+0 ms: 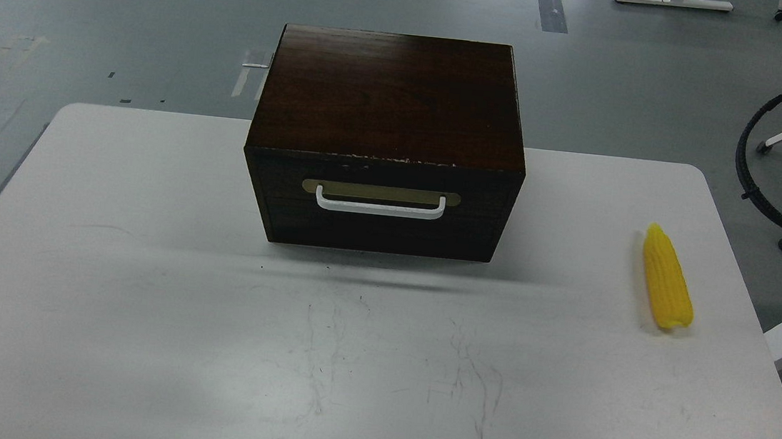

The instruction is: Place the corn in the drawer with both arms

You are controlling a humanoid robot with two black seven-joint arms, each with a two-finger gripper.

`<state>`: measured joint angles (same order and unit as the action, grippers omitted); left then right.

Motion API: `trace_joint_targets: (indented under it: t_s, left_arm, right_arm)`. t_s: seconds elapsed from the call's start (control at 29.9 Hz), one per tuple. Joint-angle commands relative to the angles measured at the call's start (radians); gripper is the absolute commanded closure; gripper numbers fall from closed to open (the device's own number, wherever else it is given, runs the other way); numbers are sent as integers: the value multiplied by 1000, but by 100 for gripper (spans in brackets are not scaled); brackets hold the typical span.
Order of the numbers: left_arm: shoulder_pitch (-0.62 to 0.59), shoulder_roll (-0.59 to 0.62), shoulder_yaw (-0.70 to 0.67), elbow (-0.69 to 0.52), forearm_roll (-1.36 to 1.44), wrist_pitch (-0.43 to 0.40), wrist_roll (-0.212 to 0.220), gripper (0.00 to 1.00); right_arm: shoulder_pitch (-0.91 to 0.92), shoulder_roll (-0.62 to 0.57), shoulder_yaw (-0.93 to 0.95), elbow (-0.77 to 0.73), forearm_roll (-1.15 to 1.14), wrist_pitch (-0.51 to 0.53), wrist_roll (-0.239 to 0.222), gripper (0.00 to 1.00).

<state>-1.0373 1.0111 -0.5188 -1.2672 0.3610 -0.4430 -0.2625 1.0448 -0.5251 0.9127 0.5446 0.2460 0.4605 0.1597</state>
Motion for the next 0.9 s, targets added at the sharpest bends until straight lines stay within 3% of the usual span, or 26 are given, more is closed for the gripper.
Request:
trace_joint_targets:
  t_s: [0.0,0.07,0.3,0.5,0.7,0.87]
  left_arm:
    - [-6,53,-4,-215,351,111,-18,17]
    - [-18,41,-4,-277,583,138,-18,17]
    - [-46,-87,-1,-299,1129,136,-37,17]
    - [-107,-182,97,-320,1320,132,-84,17]
    - [-240,-320,334,-314,1430,133,-92,17]
    - [-273,-429,395,-255,1573,133,-109,17]
  right_arm:
    - [-3,-4,0,-2,-1,1,12,0]
    - [-3,-4,-2,-2,-1,0,21,0]
    - [-25,-13,0,0,1,18,20,0]
    - [-84,-39,8,-14,9,28,9,0]
    - [-160,-39,6,-41,33,28,4,0]
    - [-183,-39,8,-43,41,28,14,0]
